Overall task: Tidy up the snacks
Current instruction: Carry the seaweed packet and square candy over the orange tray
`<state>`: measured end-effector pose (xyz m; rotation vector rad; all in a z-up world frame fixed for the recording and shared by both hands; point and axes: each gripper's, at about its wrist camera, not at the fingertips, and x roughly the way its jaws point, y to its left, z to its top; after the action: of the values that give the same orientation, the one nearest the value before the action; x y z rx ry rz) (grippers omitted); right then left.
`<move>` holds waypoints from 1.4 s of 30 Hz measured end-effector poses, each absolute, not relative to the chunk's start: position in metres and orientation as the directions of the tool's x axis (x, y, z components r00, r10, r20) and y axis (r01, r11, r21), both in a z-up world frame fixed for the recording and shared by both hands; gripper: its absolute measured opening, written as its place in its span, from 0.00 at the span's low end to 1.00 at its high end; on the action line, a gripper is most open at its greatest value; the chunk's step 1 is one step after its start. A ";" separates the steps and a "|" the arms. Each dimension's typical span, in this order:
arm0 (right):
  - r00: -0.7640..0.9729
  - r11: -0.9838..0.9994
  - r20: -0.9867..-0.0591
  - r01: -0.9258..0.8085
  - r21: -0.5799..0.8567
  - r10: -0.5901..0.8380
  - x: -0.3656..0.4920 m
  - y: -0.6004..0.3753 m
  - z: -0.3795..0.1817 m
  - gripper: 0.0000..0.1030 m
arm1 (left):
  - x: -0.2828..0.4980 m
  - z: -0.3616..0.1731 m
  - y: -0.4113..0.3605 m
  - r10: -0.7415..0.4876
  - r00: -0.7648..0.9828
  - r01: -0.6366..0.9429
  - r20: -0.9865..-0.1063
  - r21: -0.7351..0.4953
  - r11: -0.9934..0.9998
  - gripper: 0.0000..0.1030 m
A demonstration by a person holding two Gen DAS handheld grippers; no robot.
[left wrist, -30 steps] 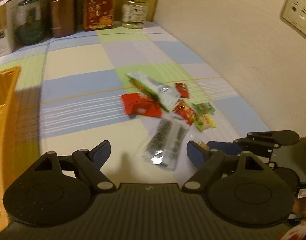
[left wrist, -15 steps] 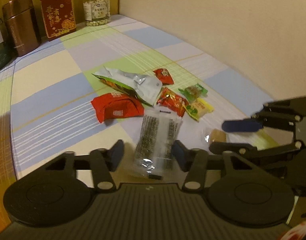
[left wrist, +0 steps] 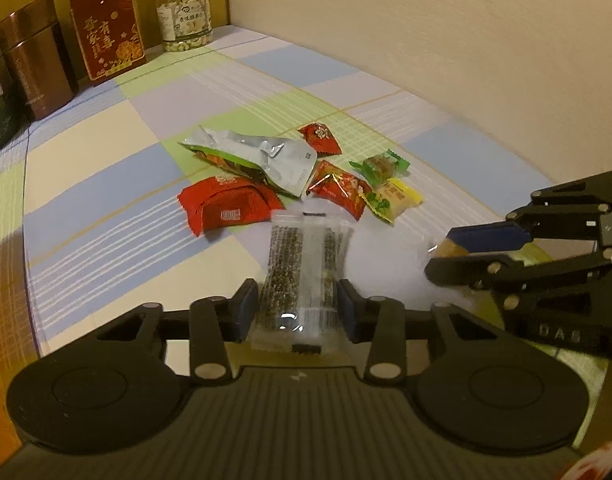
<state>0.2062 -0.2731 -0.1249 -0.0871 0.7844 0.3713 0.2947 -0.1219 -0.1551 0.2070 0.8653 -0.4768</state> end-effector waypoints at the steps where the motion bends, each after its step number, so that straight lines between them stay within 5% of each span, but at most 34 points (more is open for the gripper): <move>1: 0.648 0.935 -0.704 -0.347 0.068 0.291 0.205 -0.275 -0.123 0.20 | 0.293 -0.153 -0.120 -0.317 0.548 0.475 -0.774 -0.025 0.880 0.35; 20: 0.700 0.948 -0.651 -0.301 0.102 0.293 0.164 -0.258 -0.048 0.20 | 0.228 -0.080 -0.074 -0.285 0.634 0.343 -0.719 -0.068 0.937 0.35; 42: 0.652 0.864 -0.605 -0.487 0.129 0.458 0.110 -0.107 0.007 0.20 | 0.133 -0.011 0.072 -0.085 0.741 0.081 -0.666 -0.036 0.996 0.35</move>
<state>0.1098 -0.1075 0.0072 -0.0465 0.6733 0.5369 0.1326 0.0723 -0.0106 -0.0049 0.7301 -0.0911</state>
